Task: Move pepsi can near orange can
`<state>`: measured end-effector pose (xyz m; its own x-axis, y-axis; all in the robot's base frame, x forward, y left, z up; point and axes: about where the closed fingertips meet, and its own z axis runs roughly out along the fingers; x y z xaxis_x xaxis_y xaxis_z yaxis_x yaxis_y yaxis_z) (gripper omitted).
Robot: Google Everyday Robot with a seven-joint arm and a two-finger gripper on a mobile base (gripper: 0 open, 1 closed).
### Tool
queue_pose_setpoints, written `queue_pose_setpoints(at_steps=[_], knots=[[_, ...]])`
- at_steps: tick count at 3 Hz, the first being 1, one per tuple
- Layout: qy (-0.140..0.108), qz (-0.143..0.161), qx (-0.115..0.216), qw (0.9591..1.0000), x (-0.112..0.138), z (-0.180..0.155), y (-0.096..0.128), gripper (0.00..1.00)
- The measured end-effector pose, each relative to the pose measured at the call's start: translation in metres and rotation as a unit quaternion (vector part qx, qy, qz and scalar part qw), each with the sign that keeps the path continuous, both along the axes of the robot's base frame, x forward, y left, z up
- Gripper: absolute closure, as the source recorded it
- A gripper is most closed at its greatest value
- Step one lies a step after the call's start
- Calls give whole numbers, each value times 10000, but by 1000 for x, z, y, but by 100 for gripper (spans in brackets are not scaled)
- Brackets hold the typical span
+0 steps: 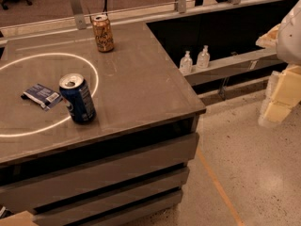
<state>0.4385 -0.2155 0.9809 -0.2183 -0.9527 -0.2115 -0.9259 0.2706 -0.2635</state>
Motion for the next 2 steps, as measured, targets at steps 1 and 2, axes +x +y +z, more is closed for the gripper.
queue_pose_setpoints(at_steps=[1,2], knots=[[-2,0,4,10000,0,0,0,0],[-110,-15,539,9985,1,1,9,0]])
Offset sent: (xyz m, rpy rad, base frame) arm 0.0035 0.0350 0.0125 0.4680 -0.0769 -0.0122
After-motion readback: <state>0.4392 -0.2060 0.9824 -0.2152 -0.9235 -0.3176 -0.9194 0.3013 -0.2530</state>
